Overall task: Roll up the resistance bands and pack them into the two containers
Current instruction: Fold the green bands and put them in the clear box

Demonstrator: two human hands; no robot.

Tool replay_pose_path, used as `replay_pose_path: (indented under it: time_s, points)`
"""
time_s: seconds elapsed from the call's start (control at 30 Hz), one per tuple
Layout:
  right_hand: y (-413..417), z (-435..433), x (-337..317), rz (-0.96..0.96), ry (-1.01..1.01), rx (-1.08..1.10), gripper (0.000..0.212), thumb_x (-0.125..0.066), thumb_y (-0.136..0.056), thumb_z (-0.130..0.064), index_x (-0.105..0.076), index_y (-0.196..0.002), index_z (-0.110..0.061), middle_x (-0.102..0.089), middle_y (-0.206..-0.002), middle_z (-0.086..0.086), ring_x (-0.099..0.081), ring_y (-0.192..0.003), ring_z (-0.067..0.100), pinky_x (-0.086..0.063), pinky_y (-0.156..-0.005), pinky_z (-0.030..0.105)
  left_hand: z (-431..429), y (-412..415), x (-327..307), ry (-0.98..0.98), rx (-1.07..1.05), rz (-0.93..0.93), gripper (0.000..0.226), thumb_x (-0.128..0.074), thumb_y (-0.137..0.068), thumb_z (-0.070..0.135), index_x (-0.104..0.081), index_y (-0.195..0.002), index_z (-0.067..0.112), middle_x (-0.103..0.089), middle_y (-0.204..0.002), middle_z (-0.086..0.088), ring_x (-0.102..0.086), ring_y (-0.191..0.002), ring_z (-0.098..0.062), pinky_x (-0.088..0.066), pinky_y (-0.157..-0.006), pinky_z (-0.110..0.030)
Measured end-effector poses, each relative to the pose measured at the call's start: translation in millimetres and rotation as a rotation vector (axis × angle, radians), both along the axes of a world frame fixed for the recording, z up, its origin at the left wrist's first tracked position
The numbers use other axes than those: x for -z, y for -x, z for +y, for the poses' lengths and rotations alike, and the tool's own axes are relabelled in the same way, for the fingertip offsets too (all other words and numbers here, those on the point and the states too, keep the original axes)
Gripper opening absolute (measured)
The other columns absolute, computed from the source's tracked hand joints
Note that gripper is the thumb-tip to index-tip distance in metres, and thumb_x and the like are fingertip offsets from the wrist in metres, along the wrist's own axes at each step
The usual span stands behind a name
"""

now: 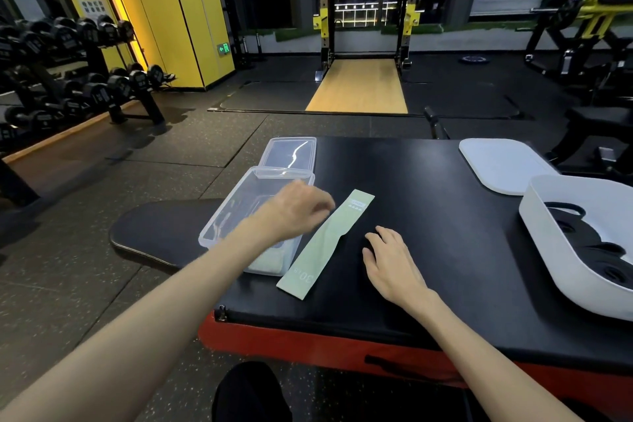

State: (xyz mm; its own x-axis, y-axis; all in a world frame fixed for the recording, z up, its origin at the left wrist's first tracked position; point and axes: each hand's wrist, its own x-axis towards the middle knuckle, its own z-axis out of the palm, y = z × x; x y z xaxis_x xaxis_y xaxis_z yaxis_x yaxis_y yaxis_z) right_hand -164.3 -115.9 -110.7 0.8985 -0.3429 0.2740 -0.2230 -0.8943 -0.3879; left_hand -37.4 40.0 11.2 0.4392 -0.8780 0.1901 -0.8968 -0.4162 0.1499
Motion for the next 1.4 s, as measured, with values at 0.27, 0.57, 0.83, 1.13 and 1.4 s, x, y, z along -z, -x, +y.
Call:
replay_pose_path:
  time_s: [0.27,0.57,0.83,1.13,1.4]
  points:
    - [14,-3,-7,-0.074,-0.088,0.001,0.031,-0.045,-0.098,-0.014,-0.055,-0.126,-0.004,-0.051,-0.132,0.006,-0.038,-0.126,0.023,-0.033,-0.102,0.027,-42,39,55,-0.358,-0.255,-0.046,0.037,-0.05,-0.097,0.035,-0.054,-0.115,0.003,-0.055,-0.117,-0.016,-0.056,-0.109,-0.031,-0.044,-0.09,-0.034]
    - [30,-19,-14,-0.057,-0.186,-0.011,0.031,-0.043,-0.097,-0.015,-0.057,-0.125,-0.01,-0.059,-0.126,-0.002,-0.046,-0.121,0.015,-0.039,-0.097,0.025,-54,39,55,-0.366,-0.278,-0.151,0.025,-0.045,-0.088,-0.007,-0.058,-0.108,0.001,-0.058,-0.11,-0.017,-0.059,-0.102,-0.033,-0.048,-0.079,-0.035]
    - [26,-24,-28,-0.102,-0.562,0.075,0.023,-0.048,-0.095,-0.016,-0.064,-0.112,-0.018,-0.067,-0.098,-0.006,-0.062,-0.09,0.007,-0.046,-0.075,0.011,-62,35,56,-0.165,-0.366,0.016,0.028,-0.046,-0.086,-0.004,-0.062,-0.108,0.004,-0.058,-0.107,-0.017,-0.058,-0.097,-0.034,-0.043,-0.072,-0.033]
    - [11,-47,-45,-0.101,-1.702,0.207,0.035,-0.042,-0.1,-0.025,-0.051,-0.119,0.003,-0.066,-0.106,0.021,-0.066,-0.092,0.03,-0.051,-0.084,0.035,-81,51,34,0.567,-0.352,0.878,0.017,-0.065,-0.082,0.016,-0.075,-0.08,0.029,-0.072,-0.088,0.009,-0.064,-0.083,-0.001,-0.044,-0.069,-0.015]
    - [8,-54,-43,-0.093,-1.827,0.14,0.047,-0.044,-0.1,-0.033,-0.055,-0.124,0.006,-0.067,-0.102,0.016,-0.066,-0.087,0.026,-0.054,-0.073,0.035,-77,58,49,0.459,-0.315,1.007,0.016,-0.063,-0.085,0.021,-0.066,-0.1,0.025,-0.074,-0.075,0.0,-0.07,-0.068,-0.013,-0.058,-0.079,-0.03]
